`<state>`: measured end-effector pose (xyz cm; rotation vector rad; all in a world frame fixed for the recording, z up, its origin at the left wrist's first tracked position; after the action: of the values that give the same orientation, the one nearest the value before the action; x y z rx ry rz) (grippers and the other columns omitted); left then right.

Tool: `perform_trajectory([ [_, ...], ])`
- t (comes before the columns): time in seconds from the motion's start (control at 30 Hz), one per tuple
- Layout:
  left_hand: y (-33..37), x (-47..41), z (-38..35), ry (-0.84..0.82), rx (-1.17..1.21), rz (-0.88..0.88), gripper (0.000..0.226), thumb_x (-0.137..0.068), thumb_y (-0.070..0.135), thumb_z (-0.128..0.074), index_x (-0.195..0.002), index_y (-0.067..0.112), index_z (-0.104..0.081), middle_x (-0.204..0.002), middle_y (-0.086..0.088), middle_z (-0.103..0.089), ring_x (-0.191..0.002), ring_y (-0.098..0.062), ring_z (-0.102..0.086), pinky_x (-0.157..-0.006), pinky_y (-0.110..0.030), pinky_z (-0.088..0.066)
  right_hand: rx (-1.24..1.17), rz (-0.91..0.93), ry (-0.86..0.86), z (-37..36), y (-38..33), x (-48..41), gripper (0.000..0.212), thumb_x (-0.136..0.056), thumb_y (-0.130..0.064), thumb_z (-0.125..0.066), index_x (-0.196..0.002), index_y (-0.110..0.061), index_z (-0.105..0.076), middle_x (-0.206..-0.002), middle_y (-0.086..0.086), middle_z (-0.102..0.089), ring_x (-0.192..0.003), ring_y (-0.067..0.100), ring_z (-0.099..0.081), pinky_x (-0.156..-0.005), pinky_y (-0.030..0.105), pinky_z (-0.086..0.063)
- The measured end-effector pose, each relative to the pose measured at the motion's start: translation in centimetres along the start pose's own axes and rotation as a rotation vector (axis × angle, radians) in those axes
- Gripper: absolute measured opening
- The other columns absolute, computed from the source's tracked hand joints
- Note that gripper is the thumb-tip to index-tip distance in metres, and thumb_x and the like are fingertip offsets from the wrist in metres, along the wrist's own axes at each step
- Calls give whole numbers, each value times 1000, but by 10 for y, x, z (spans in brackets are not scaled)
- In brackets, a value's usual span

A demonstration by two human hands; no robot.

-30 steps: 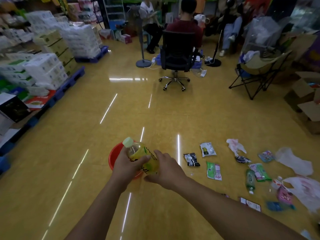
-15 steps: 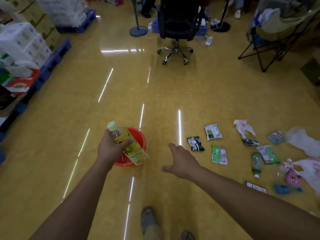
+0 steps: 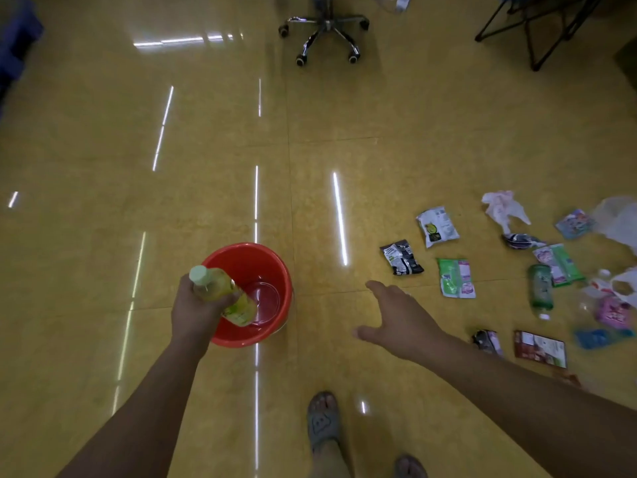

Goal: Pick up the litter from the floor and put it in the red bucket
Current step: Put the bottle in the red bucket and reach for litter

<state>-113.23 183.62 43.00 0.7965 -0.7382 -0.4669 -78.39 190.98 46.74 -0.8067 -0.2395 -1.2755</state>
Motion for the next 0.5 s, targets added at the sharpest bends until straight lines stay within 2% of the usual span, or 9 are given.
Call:
perform_trajectory([
  [0.13, -66, -54, -21, 14, -8, 99, 72, -56, 17, -91, -117, 30, -54, -108, -1, -66, -100, -28, -64, -83, -53, -55, -2, -40, -29, -39, 23, -44, 92, -78, -59, -68, -150, -28, -20, -138, 2, -43, -123, 23, -46, -97, 41, -46],
  [0.27, -129, -87, -38, 63, 17, 215, 72, -59, 8, -89, -119, 27, -54, -112, -5, -63, -101, -29, -63, -83, -54, -56, 4, -70, -84, -84, 48, -71, 92, -78, -61, -66, -150, -29, -19, -137, 0, -44, -122, 21, -46, -97, 39, -46],
  [0.4, -188, -107, -53, 52, -51, 257, 71, -57, 15, -91, -117, 30, -55, -111, -5, -64, -102, -32, -64, -84, -55, -55, -10, -117, -134, -128, 76, -84, 91, -78, -63, -65, -150, -31, -19, -138, -1, -44, -121, 20, -47, -96, 37, -46],
  [0.5, -216, -109, -60, 35, -107, 287, 78, -62, 17, -90, -126, 33, -49, -118, -7, -58, -107, -33, -60, -87, -57, -53, -8, -148, -176, -152, 93, -85, 91, -79, -63, -63, -151, -30, -18, -139, 0, -43, -124, 22, -46, -97, 38, -46],
])
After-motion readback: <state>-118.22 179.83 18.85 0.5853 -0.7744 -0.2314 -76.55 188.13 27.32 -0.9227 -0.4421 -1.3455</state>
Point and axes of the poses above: each hand's wrist, its own x-axis away from the middle knuckle, its own z-axis out of the back of the hand, y = z × x, the point moved 7 cm from there along -x, towards the middle knuckle
